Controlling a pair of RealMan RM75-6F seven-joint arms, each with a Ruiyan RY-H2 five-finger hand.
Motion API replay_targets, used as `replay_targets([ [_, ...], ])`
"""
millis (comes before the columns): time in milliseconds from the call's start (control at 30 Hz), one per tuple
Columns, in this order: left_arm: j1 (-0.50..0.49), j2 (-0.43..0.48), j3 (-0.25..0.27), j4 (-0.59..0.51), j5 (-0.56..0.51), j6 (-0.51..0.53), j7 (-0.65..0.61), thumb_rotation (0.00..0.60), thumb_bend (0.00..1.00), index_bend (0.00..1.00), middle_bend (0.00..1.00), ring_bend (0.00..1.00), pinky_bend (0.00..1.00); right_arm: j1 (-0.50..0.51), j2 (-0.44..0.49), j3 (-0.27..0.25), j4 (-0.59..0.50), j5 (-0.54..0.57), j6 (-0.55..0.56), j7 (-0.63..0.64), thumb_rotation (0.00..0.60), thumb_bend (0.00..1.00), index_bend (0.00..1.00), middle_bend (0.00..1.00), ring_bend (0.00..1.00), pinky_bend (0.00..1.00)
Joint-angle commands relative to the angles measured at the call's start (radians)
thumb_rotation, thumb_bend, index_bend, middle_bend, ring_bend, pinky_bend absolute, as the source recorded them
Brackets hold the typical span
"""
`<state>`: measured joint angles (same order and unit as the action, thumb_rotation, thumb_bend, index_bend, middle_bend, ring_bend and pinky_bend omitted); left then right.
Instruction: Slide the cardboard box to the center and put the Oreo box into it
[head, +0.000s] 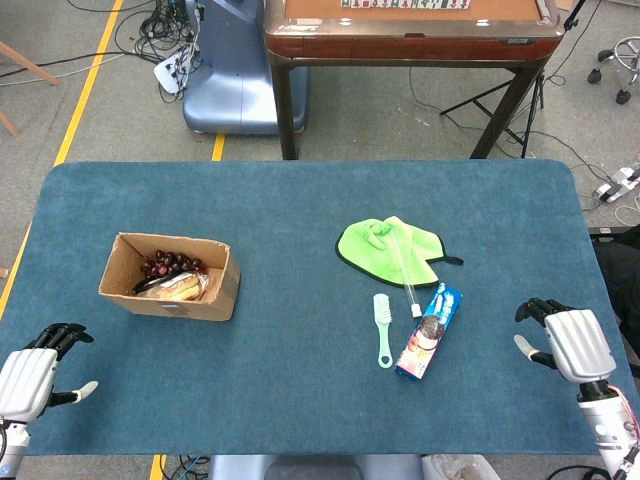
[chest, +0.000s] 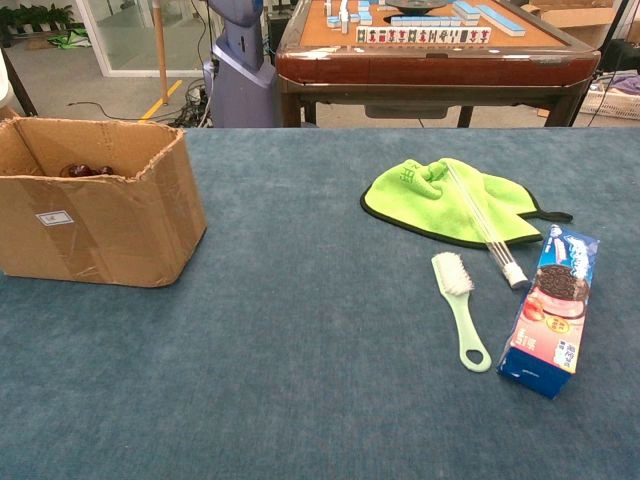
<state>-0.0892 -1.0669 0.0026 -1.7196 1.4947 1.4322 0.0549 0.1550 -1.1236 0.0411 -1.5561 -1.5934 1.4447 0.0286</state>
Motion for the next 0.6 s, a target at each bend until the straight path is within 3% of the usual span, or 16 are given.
replay_targets([
  [33,0.003,-0.002,-0.005,0.006,-0.019,-0.004,-0.002,0.6,0.02,0.36,0.26,0.18,0.39,0.002,0.0,0.0,0.0,-0.003,0.0,0.003,0.6,0.23,0.52,0.49,0.51,0.73],
  [367,-0.002,-0.002,-0.03,0.019,-0.08,-0.021,-0.008,0.6,0.02,0.34,0.26,0.18,0.39,0.016,0.005,0.004,-0.001,-0.002,-0.013,0.016,0.6,0.23,0.52,0.49,0.51,0.73],
  [600,-0.008,-0.003,-0.057,0.022,-0.147,-0.043,-0.014,0.6,0.02,0.16,0.26,0.18,0.39,0.018,0.01,0.005,-0.001,0.0,-0.013,0.028,0.6,0.23,0.52,0.49,0.51,0.73],
])
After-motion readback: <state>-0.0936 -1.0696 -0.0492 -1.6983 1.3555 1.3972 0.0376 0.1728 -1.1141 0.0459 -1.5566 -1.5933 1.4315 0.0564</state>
